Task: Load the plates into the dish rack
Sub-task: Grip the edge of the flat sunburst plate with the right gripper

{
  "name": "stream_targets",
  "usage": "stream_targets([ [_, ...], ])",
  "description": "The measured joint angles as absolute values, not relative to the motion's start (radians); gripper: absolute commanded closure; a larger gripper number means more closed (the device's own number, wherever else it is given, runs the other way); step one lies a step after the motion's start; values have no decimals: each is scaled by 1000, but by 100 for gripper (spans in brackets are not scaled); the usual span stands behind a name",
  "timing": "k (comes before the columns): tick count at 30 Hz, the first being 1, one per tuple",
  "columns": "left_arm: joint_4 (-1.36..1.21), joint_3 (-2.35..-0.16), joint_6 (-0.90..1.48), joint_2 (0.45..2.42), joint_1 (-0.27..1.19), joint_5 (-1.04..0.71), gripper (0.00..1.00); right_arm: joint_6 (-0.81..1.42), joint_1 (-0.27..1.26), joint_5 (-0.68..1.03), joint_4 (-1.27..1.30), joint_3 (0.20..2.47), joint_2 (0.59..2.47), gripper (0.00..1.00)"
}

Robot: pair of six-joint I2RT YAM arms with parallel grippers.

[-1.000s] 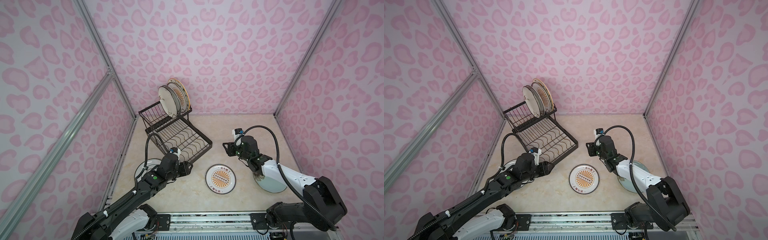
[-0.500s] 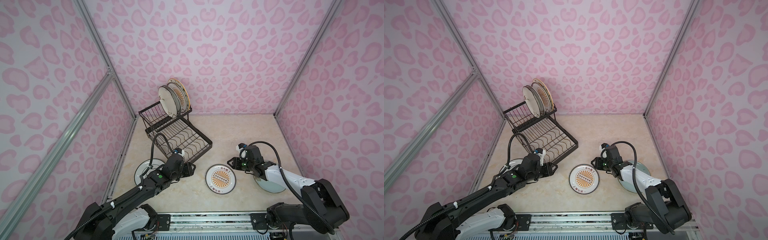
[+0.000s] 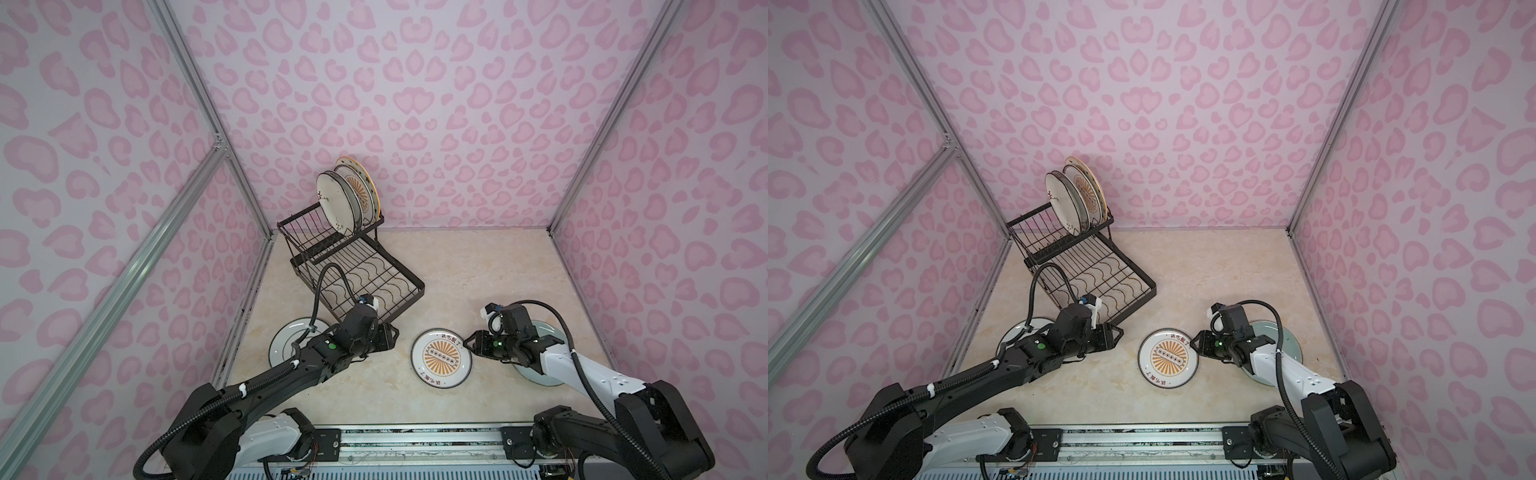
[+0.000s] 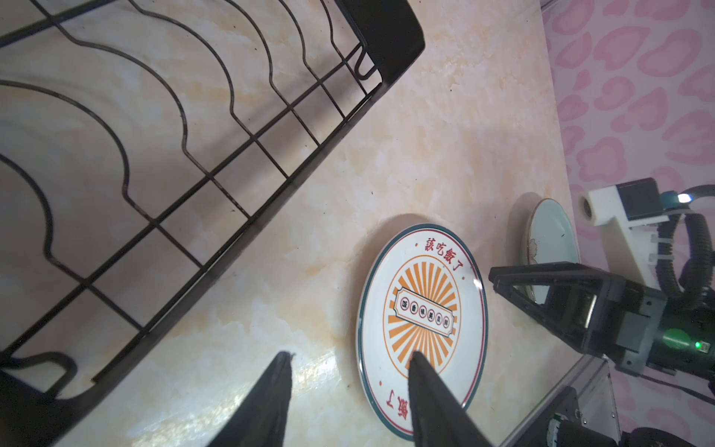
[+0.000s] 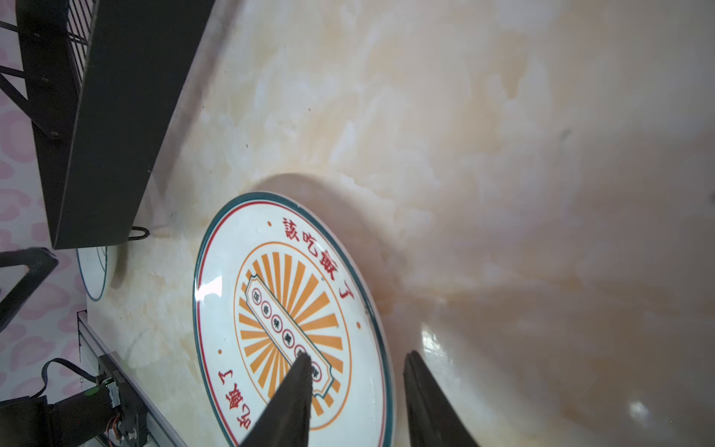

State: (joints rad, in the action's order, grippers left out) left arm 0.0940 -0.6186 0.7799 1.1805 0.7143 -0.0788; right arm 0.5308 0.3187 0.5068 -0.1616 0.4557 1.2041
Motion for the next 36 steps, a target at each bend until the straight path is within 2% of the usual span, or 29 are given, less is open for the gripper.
stream_targets([
  [6,94,-622,776,1180,716,-79,49,535,319,521,-166,429,1205,64],
  [28,112,-622,776,1140,719,-59,49,595,305,578,2,389,1317,88],
  [36,130,-630,776,1141,719,-51,48,602,272,619,33,391,1303,94],
])
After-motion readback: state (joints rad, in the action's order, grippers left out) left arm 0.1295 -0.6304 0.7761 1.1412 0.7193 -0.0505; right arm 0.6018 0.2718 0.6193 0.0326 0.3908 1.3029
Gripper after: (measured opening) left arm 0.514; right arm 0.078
